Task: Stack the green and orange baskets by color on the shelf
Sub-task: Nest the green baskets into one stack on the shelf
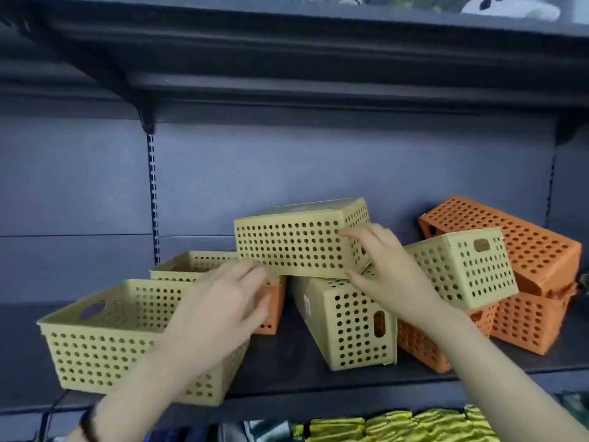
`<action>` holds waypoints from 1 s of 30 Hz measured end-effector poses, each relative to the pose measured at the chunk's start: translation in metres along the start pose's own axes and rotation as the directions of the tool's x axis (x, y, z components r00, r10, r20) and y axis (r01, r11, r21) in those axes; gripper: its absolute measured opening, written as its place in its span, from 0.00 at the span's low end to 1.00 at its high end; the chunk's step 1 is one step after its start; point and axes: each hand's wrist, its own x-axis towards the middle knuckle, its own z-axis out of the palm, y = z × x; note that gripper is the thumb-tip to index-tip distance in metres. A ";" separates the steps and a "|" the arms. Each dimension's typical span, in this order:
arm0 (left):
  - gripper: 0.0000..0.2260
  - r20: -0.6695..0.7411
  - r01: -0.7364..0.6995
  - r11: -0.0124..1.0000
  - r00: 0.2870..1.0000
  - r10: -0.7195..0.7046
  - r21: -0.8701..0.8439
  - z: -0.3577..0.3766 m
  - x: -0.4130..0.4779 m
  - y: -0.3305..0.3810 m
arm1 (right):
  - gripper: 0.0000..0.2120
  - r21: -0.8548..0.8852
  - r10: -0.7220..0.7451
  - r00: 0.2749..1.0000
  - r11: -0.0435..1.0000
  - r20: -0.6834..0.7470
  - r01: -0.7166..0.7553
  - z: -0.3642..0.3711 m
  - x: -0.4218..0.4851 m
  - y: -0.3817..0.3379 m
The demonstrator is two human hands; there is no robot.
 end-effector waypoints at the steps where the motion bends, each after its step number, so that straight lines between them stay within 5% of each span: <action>1: 0.12 -0.006 -0.030 1.000 1.000 0.030 -0.005 0.011 0.014 -0.004 | 0.30 -0.053 -0.027 0.999 0.998 0.021 0.028 0.002 0.009 0.005; 7: 0.56 0.156 0.035 0.985 0.986 -0.062 0.171 0.082 0.067 -0.023 | 0.50 -0.263 -0.052 0.976 0.959 0.211 0.108 0.022 0.048 0.034; 10: 0.67 0.219 0.023 0.973 0.973 -0.075 0.229 0.108 0.079 -0.033 | 0.51 -0.236 -0.036 0.969 0.967 0.245 0.096 0.026 0.057 0.048; 21: 0.67 0.082 -0.060 0.960 0.996 0.039 0.274 0.131 0.091 -0.032 | 0.41 -0.116 -0.168 0.976 0.976 0.136 0.185 0.034 0.058 0.045; 25: 0.61 -0.037 0.013 0.979 0.999 -0.005 0.202 0.115 0.091 -0.035 | 0.36 -0.074 -0.215 0.976 0.974 -0.013 0.214 0.028 0.056 0.042; 30: 0.57 -0.156 0.263 0.965 0.952 -0.263 -0.021 0.073 0.104 -0.046 | 0.27 0.245 0.075 0.933 0.970 -0.352 0.014 0.045 0.062 0.031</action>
